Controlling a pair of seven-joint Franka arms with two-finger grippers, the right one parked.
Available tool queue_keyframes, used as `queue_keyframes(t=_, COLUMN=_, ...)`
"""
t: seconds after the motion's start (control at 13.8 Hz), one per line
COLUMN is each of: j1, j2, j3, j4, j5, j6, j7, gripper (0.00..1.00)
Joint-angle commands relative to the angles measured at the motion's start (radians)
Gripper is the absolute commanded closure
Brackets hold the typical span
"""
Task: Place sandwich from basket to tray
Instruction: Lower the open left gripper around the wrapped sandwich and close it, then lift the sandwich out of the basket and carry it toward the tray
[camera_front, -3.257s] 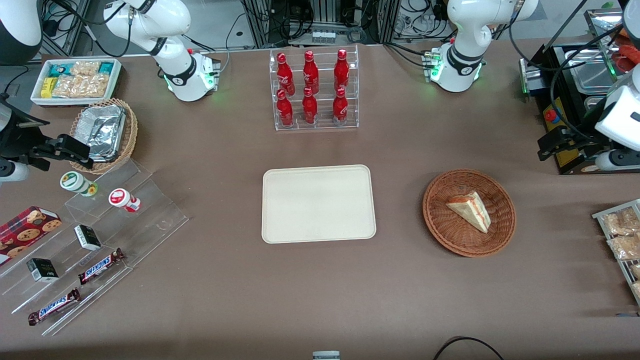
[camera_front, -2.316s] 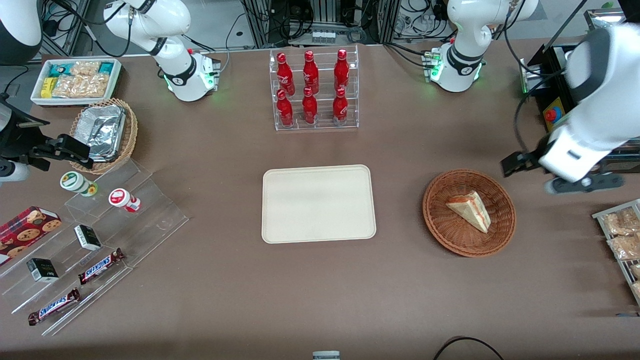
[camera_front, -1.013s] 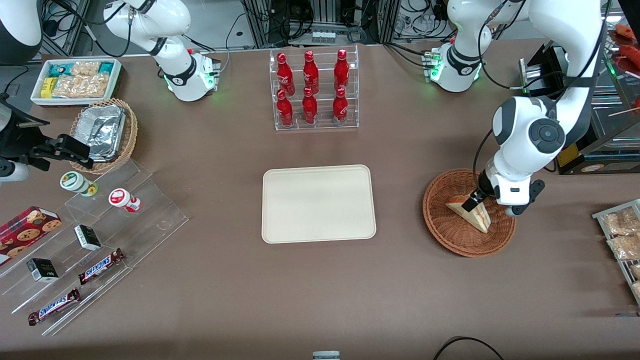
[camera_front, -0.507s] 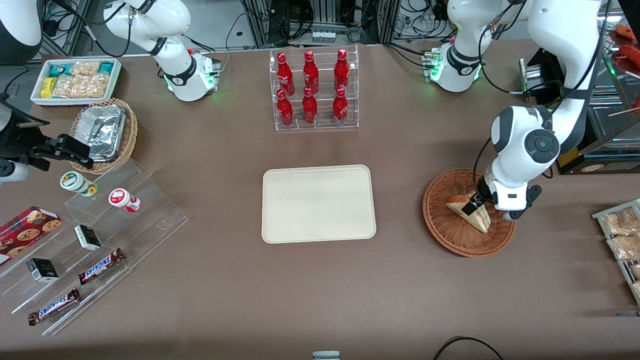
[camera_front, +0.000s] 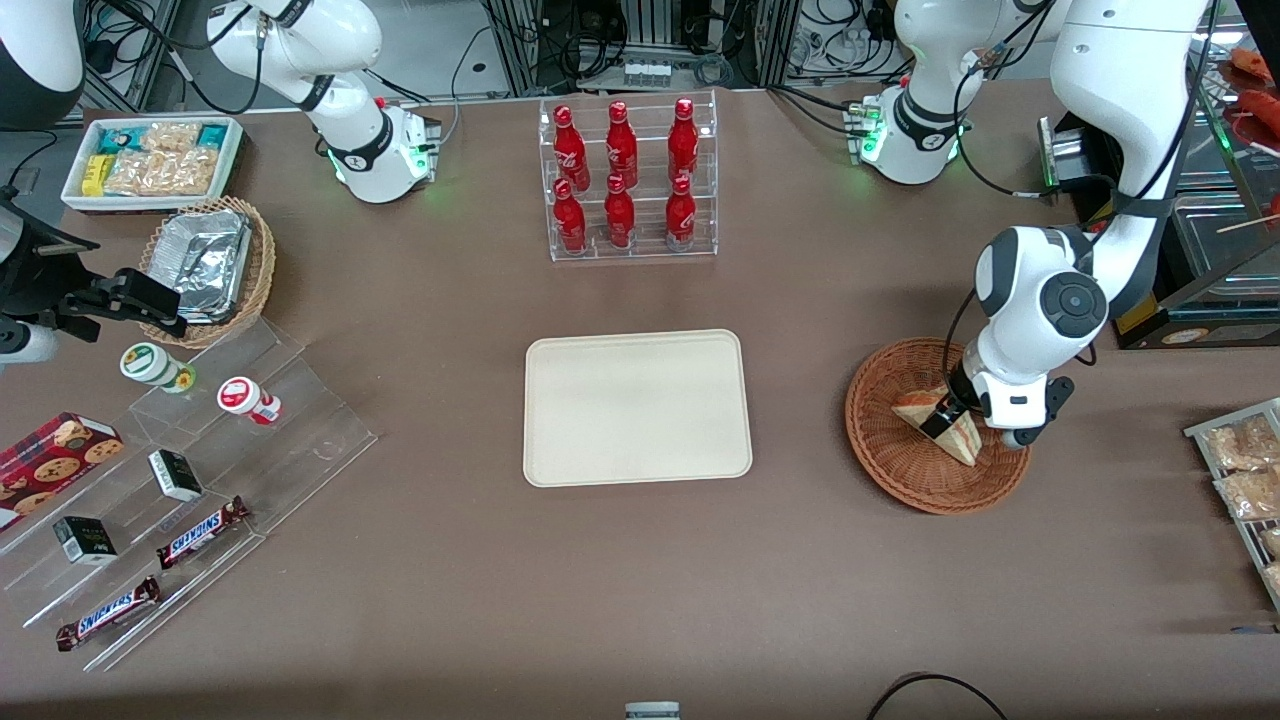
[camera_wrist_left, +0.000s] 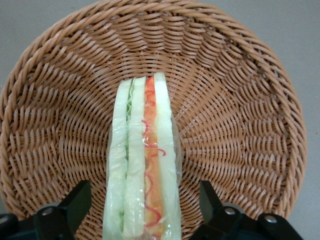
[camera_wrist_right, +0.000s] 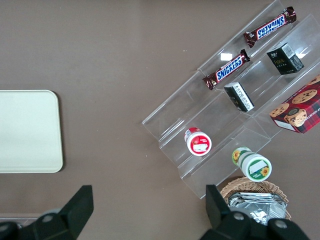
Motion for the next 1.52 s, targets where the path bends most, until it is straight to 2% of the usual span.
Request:
queue_keyframes(t=0.0, j1=0.006, j2=-0.003, j3=-0.004, j4=-0.019, j5=0.024, j6=0.030, j7=-0.033, gripper=0.79)
queue_keyframes(t=0.07, j1=0.006, j2=-0.003, j3=-0.004, j4=-0.018, j5=0.024, j6=0.030, j7=-0.033, gripper=0.91)
queue_keyframes(t=0.51, j1=0.003, j2=-0.058, j3=-0.004, j4=0.002, j5=0.032, j6=-0.037, j7=-0.029, gripper=0.91)
queue_keyframes(t=0.65, j1=0.003, j2=-0.081, j3=-0.005, j4=0.077, j5=0.055, j6=-0.156, j7=-0.027, gripper=0.91)
queue_keyframes(t=0.87, j1=-0.026, j2=-0.080, j3=-0.023, j4=0.281, j5=0.058, j6=-0.417, j7=-0.024, gripper=0.91)
queue_keyframes(t=1.16, j1=-0.167, j2=-0.071, j3=-0.027, j4=0.494, j5=0.055, j6=-0.673, j7=-0.015, gripper=0.91)
queue_keyframes(t=1.45, j1=-0.344, j2=-0.040, j3=-0.028, j4=0.525, j5=0.052, j6=-0.681, j7=0.058, gripper=0.91)
